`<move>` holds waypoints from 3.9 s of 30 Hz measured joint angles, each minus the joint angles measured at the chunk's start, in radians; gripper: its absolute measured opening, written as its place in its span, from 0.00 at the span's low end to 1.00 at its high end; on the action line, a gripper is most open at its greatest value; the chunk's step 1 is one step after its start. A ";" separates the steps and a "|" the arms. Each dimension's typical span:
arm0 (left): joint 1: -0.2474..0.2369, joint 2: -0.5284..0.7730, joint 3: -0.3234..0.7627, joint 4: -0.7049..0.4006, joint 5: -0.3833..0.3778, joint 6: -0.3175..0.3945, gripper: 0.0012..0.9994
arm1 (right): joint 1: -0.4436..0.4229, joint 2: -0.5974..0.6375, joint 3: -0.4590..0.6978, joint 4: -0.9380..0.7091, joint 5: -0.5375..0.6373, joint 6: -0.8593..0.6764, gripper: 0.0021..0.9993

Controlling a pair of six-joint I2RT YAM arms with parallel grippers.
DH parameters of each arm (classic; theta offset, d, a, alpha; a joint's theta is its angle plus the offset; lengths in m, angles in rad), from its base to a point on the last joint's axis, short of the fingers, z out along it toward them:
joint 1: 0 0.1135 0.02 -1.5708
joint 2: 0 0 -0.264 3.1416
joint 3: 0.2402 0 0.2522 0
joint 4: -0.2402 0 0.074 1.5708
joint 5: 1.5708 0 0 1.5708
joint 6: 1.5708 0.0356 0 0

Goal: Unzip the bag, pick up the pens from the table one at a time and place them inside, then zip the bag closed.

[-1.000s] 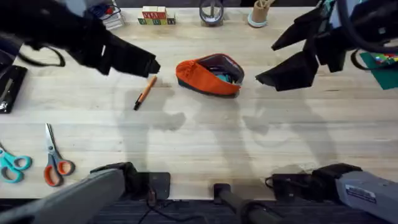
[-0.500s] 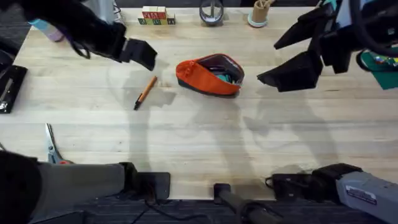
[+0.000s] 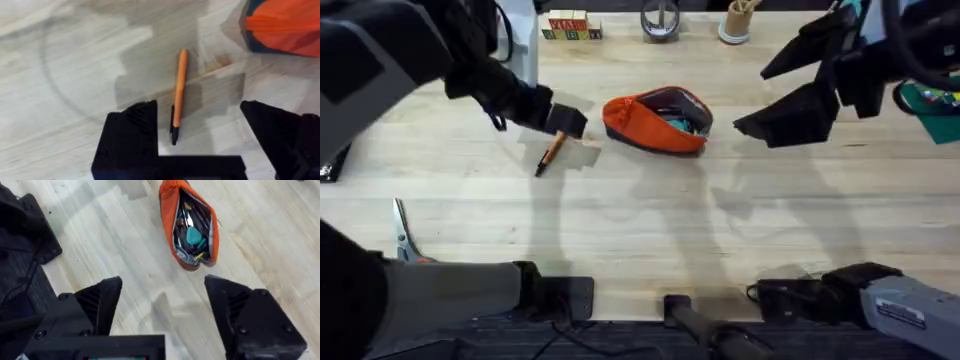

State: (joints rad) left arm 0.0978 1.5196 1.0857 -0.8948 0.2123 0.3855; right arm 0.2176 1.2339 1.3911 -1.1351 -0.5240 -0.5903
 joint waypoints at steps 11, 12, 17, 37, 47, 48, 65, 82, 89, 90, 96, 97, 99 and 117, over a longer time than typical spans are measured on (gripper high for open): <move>0.000 0.010 -0.105 0.175 -0.022 -0.001 0.99 | 0.000 0.000 0.000 -0.038 0.000 0.000 1.00; 0.000 0.020 -0.105 0.178 -0.031 -0.001 0.99 | 0.000 0.000 0.000 -0.042 0.000 0.000 1.00; 0.000 0.085 -0.107 0.196 -0.100 -0.001 0.99 | 0.000 0.000 0.000 -0.045 0.000 0.000 1.00; -0.034 0.116 -0.101 0.171 -0.104 -0.002 0.04 | 0.000 0.000 0.000 -0.045 0.000 0.000 1.00; -0.034 0.147 -0.035 0.060 -0.103 -0.027 0.04 | 0.000 0.000 0.000 -0.045 0.000 0.000 1.00; -0.034 0.150 -0.018 0.038 -0.103 -0.027 0.04 | 0.000 0.000 0.000 -0.045 0.000 0.000 1.00; -0.034 0.155 0.490 -0.337 0.021 0.123 0.04 | 0.000 0.000 0.000 -0.045 0.000 0.000 1.00; -0.187 0.155 0.628 -0.314 0.397 0.533 0.04 | 0.000 0.000 0.000 -0.045 0.000 0.000 1.00; -0.228 0.155 0.628 -0.283 0.554 0.660 0.04 | 0.000 0.000 0.000 -0.045 0.000 0.000 1.00; -0.235 0.155 0.628 -0.283 0.569 0.673 0.04 | 0.000 0.000 0.000 -0.045 0.000 0.000 1.00; -0.277 0.155 0.628 -0.263 0.635 0.719 0.04 | 0.000 0.000 0.000 -0.045 0.000 0.000 1.00; -0.284 0.155 0.628 -0.256 0.640 0.725 0.04 | 0.000 0.000 0.000 -0.045 0.000 0.000 1.00; -0.293 0.155 0.628 -0.247 0.647 0.741 0.04 | 0.000 0.000 0.000 -0.045 0.000 0.000 1.00; -0.316 0.291 0.630 -0.217 0.735 0.872 0.04 | 0.000 0.000 0.000 -0.045 0.000 0.000 1.00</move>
State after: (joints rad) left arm -0.2184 1.8106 1.7157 -1.1118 0.9470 1.2579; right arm 0.2176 1.2339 1.3911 -1.1801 -0.5240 -0.5900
